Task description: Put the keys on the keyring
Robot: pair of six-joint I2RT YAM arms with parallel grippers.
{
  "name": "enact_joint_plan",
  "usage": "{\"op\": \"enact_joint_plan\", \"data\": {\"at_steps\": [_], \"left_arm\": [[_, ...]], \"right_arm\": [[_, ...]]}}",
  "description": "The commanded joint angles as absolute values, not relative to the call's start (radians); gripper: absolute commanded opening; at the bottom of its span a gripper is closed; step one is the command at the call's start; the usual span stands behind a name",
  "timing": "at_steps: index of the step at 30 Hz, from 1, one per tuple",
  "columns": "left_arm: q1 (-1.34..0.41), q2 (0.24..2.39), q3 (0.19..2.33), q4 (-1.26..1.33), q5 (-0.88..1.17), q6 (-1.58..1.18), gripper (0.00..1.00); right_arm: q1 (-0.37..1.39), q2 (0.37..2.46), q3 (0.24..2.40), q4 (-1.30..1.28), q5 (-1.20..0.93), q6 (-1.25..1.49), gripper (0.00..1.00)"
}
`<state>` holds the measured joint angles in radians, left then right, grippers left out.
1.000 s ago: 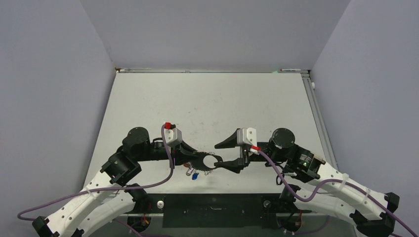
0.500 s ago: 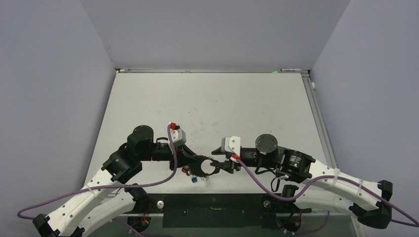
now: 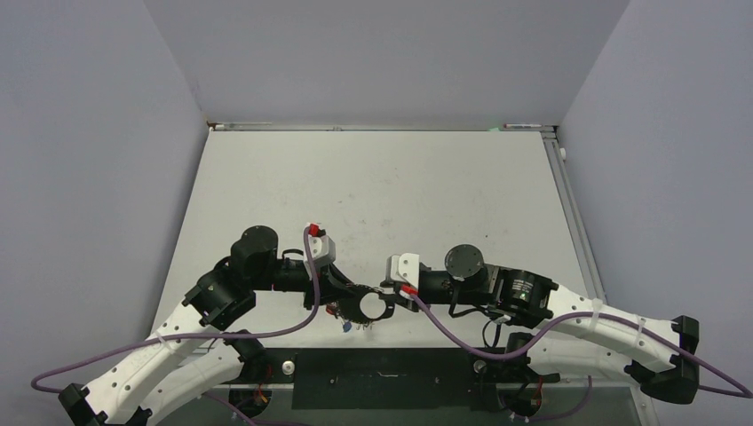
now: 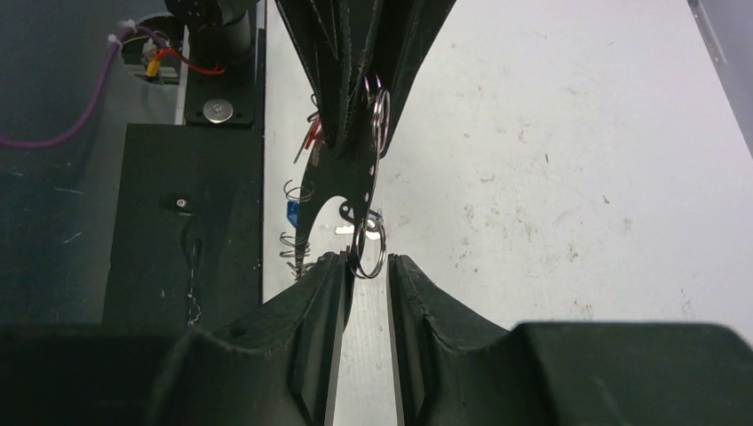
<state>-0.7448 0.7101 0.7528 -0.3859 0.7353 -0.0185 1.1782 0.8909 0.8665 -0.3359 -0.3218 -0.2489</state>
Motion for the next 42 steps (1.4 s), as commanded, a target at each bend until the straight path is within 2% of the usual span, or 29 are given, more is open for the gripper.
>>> {"op": "enact_joint_plan", "data": {"at_steps": [1, 14, 28, 38, 42], "left_arm": [[-0.757, 0.703, 0.81, -0.365, 0.782, -0.008, 0.0], [-0.772, 0.715, 0.807, -0.374, 0.761, -0.005, 0.0], [-0.795, 0.755, 0.813, -0.396, 0.718, -0.005, 0.0], [-0.8, 0.761, 0.825, -0.418, 0.655, 0.036, 0.0], [-0.8, 0.764, 0.826, -0.419, 0.648, 0.037, 0.0]], "right_arm": [[1.197, 0.912, 0.93, -0.371, -0.288, -0.265, 0.23], [1.199, 0.885, 0.969, -0.385, -0.327, -0.267, 0.11], [1.199, 0.898, 1.009, -0.4, -0.349, -0.273, 0.11], [1.2, 0.947, 1.062, -0.476, -0.35, -0.28, 0.19], [1.2, 0.947, 1.066, -0.492, -0.354, -0.284, 0.15]]}}
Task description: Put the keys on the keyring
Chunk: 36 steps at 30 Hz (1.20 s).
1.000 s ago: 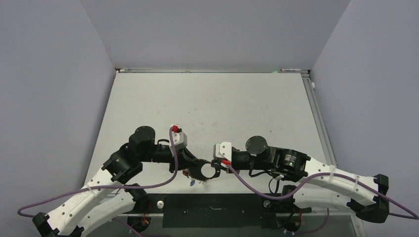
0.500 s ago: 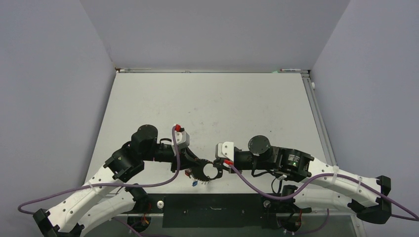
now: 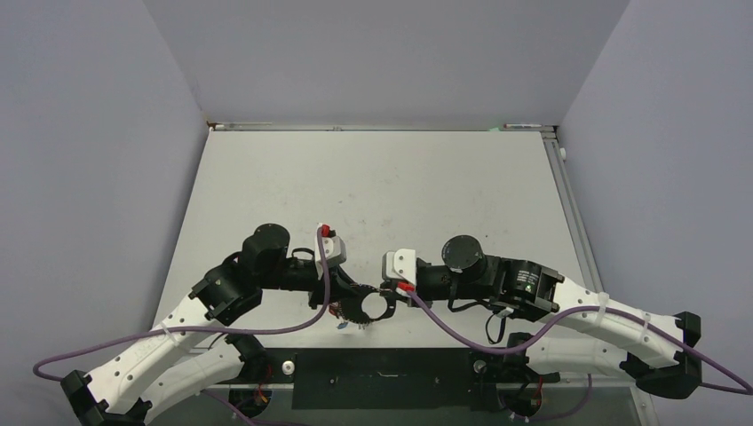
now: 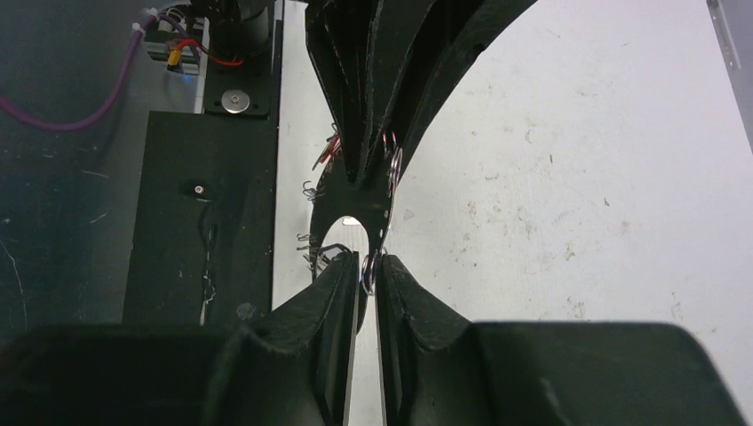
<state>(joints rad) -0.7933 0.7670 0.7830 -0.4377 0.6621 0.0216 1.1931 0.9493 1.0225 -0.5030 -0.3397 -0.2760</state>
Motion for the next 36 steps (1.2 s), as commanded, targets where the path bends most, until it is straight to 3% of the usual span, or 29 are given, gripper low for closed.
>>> {"op": "enact_joint_plan", "data": {"at_steps": [1, 3, 7, 10, 36], "left_arm": [[-0.8, 0.765, 0.827, -0.421, 0.647, 0.038, 0.0], [-0.801, 0.764, 0.827, -0.422, 0.643, 0.038, 0.0], [-0.801, 0.758, 0.825, -0.419, 0.648, 0.038, 0.0], [-0.801, 0.762, 0.825, -0.418, 0.661, 0.036, 0.0], [-0.803, 0.775, 0.824, -0.422, 0.664, 0.03, 0.0]], "right_arm": [[1.201, 0.948, 1.067, -0.495, -0.353, -0.284, 0.13], [1.2, 0.953, 1.069, -0.502, -0.351, -0.284, 0.14], [1.2, 0.963, 1.063, -0.518, -0.321, -0.278, 0.36], [1.2, 0.974, 1.052, -0.525, -0.297, -0.281, 0.42], [1.201, 1.024, 1.091, -0.587, -0.203, -0.314, 0.14]]}}
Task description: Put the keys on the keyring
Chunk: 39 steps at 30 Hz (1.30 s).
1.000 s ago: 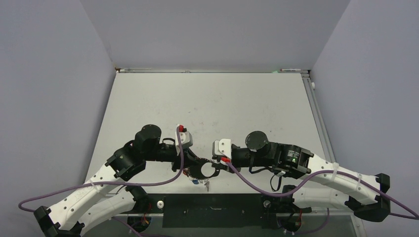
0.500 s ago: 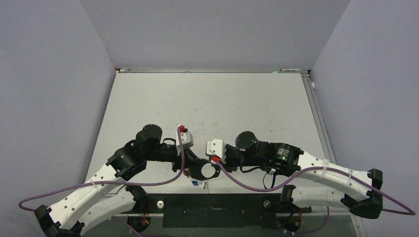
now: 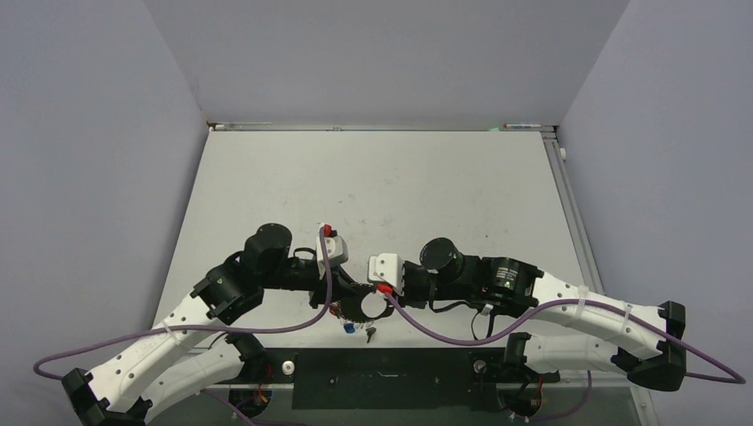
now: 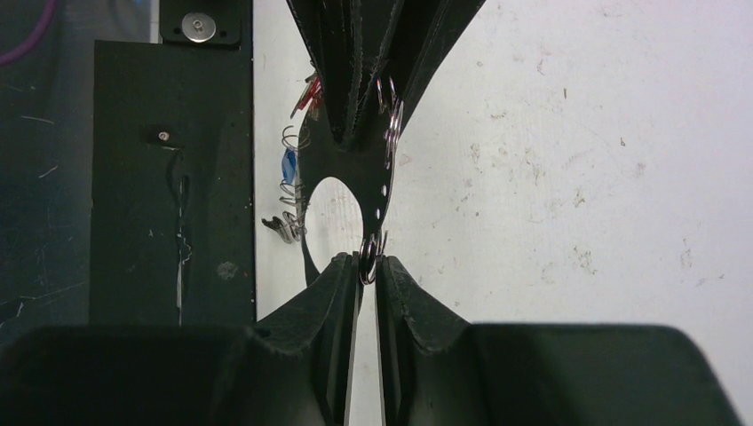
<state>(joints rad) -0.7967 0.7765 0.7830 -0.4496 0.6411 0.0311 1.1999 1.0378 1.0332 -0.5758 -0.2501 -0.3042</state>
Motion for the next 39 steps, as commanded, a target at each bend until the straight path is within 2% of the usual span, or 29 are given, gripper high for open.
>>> {"op": "enact_joint_plan", "data": {"at_steps": [1, 10, 29, 39], "left_arm": [[-0.805, 0.777, 0.824, -0.423, 0.66, 0.03, 0.0], [-0.809, 0.802, 0.828, -0.434, 0.645, 0.031, 0.0], [-0.811, 0.819, 0.83, -0.441, 0.613, 0.031, 0.0], [-0.806, 0.775, 0.819, -0.405, 0.649, 0.02, 0.0]], "right_arm": [[1.201, 1.022, 1.097, -0.591, -0.203, -0.314, 0.13], [1.202, 1.048, 1.142, -0.634, -0.225, -0.328, 0.05], [1.252, 1.083, 1.259, -0.697, -0.181, -0.363, 0.05], [1.275, 0.978, 1.208, -0.598, -0.201, -0.367, 0.05]]}}
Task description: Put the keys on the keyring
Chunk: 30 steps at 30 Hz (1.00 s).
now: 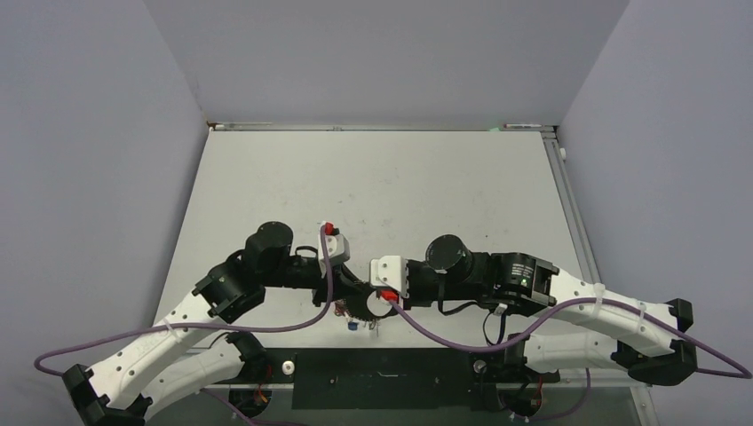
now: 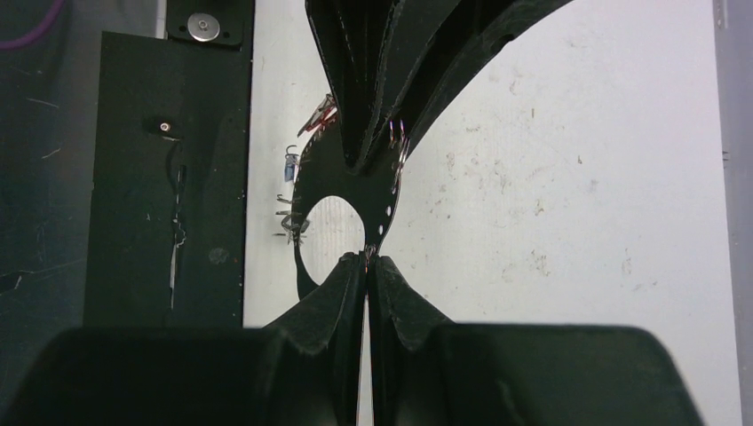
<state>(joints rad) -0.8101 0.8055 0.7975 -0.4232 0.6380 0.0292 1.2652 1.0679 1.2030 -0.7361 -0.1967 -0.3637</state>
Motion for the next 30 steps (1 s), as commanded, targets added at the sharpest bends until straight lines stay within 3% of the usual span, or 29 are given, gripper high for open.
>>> {"op": "enact_joint_plan", "data": {"at_steps": [1, 15, 30], "left_arm": [[-0.805, 0.763, 0.815, -0.393, 0.663, 0.017, 0.01], [-0.719, 0.689, 0.767, -0.163, 0.948, -0.15, 0.04], [-0.719, 0.812, 0.8, -0.096, 1.048, -0.354, 0.02]], "right_arm": [[1.275, 0.964, 1.193, -0.583, -0.203, -0.363, 0.05], [1.274, 0.795, 0.959, -0.23, -0.339, -0.279, 0.05], [1.273, 0.933, 1.186, -0.502, -0.461, -0.356, 0.05]]}}
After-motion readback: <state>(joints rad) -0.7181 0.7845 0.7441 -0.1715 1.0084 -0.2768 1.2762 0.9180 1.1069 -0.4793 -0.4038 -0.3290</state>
